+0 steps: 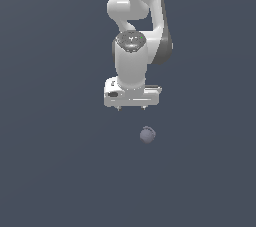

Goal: Pick up the object and move it to a goal position.

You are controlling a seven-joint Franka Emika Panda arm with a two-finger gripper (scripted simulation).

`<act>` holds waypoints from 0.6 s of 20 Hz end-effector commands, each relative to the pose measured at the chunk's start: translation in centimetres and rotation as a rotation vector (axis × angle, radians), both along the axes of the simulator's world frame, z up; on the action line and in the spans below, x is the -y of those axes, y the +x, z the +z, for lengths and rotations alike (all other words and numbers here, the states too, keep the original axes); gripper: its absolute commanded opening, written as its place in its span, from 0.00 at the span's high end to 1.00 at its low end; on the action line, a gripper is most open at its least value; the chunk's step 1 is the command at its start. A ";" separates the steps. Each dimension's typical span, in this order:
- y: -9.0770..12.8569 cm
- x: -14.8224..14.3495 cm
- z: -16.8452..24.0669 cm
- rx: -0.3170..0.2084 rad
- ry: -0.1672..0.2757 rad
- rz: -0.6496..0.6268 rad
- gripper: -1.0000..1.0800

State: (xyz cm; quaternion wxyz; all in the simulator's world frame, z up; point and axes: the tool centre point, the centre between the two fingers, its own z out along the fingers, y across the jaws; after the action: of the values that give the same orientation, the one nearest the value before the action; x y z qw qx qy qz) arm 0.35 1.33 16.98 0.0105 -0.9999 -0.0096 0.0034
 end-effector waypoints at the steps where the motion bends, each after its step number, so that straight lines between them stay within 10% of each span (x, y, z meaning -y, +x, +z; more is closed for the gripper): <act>1: 0.0 0.0 0.0 0.000 0.000 0.000 0.04; 12: 0.0 -3.0 -0.9 -0.009 0.021 0.050 0.04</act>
State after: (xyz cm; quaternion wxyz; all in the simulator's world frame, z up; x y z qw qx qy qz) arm 0.30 4.33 16.07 0.0208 -0.9991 -0.0347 0.0084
